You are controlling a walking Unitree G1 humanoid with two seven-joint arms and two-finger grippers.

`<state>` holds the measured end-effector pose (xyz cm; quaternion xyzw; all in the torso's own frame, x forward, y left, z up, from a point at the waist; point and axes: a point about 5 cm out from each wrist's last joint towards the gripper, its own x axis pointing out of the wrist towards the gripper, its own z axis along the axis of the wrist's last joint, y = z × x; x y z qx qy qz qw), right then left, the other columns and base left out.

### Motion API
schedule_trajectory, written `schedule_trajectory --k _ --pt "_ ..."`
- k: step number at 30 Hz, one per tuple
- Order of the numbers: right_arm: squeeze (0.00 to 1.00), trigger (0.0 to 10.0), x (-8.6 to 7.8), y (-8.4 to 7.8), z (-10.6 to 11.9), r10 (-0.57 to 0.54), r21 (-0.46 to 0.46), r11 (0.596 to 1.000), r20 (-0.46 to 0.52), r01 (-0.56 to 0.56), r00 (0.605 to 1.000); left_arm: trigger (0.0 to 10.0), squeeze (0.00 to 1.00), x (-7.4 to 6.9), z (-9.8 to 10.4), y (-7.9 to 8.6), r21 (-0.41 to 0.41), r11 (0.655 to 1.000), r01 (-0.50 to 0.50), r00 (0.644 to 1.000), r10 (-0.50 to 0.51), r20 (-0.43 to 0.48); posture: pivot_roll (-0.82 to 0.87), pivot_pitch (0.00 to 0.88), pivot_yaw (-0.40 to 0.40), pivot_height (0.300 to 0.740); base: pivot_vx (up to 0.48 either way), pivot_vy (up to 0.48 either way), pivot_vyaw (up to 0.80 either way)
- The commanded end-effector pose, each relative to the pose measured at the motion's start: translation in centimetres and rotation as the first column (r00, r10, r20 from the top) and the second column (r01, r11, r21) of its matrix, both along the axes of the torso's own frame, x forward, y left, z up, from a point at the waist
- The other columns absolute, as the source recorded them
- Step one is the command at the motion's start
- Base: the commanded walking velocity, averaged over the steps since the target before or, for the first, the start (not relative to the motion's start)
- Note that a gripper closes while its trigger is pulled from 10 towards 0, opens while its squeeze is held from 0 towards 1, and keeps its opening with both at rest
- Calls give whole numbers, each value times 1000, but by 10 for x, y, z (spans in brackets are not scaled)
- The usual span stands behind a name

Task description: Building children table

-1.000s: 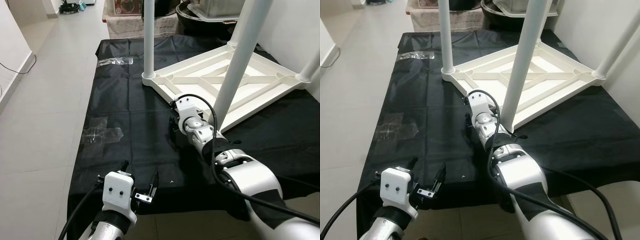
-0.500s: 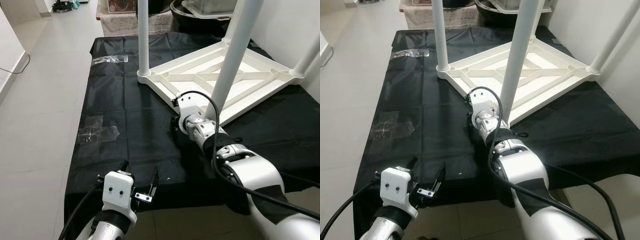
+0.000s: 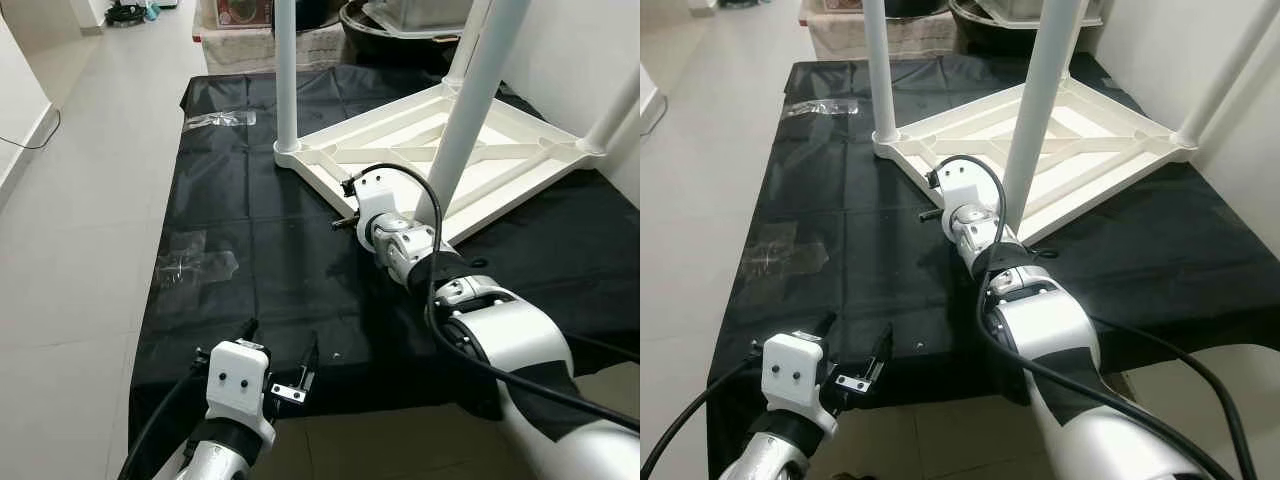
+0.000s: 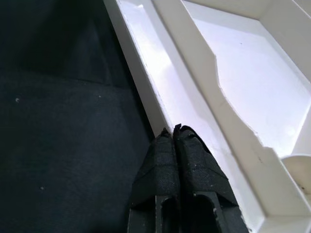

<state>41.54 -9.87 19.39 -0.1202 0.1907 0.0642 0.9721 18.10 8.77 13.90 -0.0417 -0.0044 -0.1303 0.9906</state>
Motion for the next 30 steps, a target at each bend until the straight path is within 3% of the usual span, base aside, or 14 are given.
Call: schedule_trajectory --k 1,8,15,16,17,18,25,26,29,30 --pt "0 0 -5 -11 -19 -7 -33 999 -80 4 997 10000 0 -2 1 -10 -33 999 17 1000 -17 -8 37 152 -36 740 0 0 0" --pt "0 0 -9 -33 -32 23 -97 995 -146 -38 989 10000 0 2 -1 -6 -21 1000 20 1000 -20 -3 58 140 -21 740 0 0 0" --pt "0 0 -11 -37 -33 112 -133 981 -198 -140 974 10000 0 3 -1 -6 -18 1000 16 1000 -16 -2 58 133 -19 740 0 0 0" --pt "0 6235 -10 -38 -30 136 -136 977 -186 -163 973 10000 0 4 -2 -5 -18 1000 16 1000 -16 -3 50 129 -18 740 0 0 0" --pt "0 6235 -10 -38 -30 136 -136 977 -186 -163 973 10000 0 4 -2 -5 -18 1000 16 1000 -16 -3 50 129 -18 740 0 0 0" --pt "0 10000 -8 -38 -25 142 -129 978 -165 -164 976 10000 0 4 -3 -5 -17 1000 18 1000 -18 -4 48 126 -19 740 0 0 0" --pt "0 10000 -4 -28 -14 150 -69 985 -119 -159 982 10000 0 5 -3 -6 -16 1000 18 1000 -18 -5 51 125 -18 740 0 0 0" --pt "1000 10000 -4 -22 -12 177 -60 981 -119 -185 977 10000 0 5 -3 -6 -17 1000 16 1000 -16 -5 55 126 -27 740 0 0 0" --pt "1000 10000 -4 -15 -10 220 -67 971 -120 -229 968 10000 0 5 -3 -6 -19 1000 14 1000 -14 -6 52 124 -29 740 0 0 0" --pt "0 10000 -4 -9 -8 250 -75 963 -123 -260 960 10000 0 5 -4 -6 -20 1000 13 1000 -13 -7 52 124 -29 740 0 0 0"
